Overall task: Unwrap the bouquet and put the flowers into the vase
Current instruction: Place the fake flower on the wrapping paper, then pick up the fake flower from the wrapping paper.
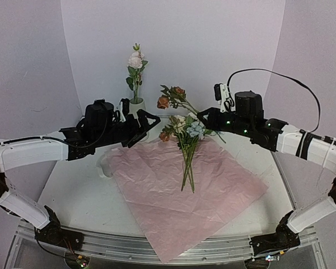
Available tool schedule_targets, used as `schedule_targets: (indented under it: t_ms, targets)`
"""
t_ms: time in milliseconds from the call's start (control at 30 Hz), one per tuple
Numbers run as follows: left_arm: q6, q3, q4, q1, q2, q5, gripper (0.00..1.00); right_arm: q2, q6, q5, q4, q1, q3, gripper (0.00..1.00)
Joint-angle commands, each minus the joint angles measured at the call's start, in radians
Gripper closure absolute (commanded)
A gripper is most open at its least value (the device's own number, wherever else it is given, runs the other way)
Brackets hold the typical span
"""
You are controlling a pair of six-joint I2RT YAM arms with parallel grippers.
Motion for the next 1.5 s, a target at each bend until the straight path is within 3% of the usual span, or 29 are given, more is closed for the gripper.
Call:
schedule_targets:
  t_ms: [0,167,300,367,400,467,567,733,1100,1467]
  targets:
    - [-0.051,0.054,0.052,-0.011,0.027,-0.04,0.01,-0.02,0.056,-0.061,0.043,-0.001,-0.07,0.96]
    - [-0.038,0.047,0.05,-0.013,0.044,-0.037,0.01,-0.032,0.092,-0.089,0.022,-0.001,-0.206,0.94]
    - [-0.033,0.038,0.05,-0.013,0.047,-0.038,0.01,-0.038,0.081,-0.14,-0.011,-0.001,-0.324,0.82]
    - [-0.033,0.033,0.05,-0.015,0.046,-0.042,0.01,-0.049,0.068,-0.151,-0.033,-0.001,-0.373,0.69]
    - [-0.032,0.03,0.051,-0.015,0.045,-0.047,0.01,-0.061,0.064,-0.154,-0.044,-0.001,-0.401,0.52]
    - [-0.028,0.03,0.05,-0.015,0.047,-0.055,0.01,-0.089,0.057,-0.146,-0.054,-0.001,-0.448,0.32]
    - [-0.019,0.038,0.05,-0.015,0.057,-0.063,0.01,-0.128,0.039,-0.108,-0.076,0.0,-0.485,0.21]
    - [0.003,0.058,0.048,-0.015,0.077,-0.06,0.01,-0.102,0.005,-0.004,-0.186,0.0,-0.444,0.2]
    - [0.016,0.055,0.044,-0.015,0.085,-0.081,0.01,-0.01,0.041,-0.02,-0.306,0.025,-0.439,0.16]
    - [0.051,0.059,0.041,-0.015,0.088,-0.118,0.01,0.057,0.104,0.139,-0.441,0.134,-0.405,0.34]
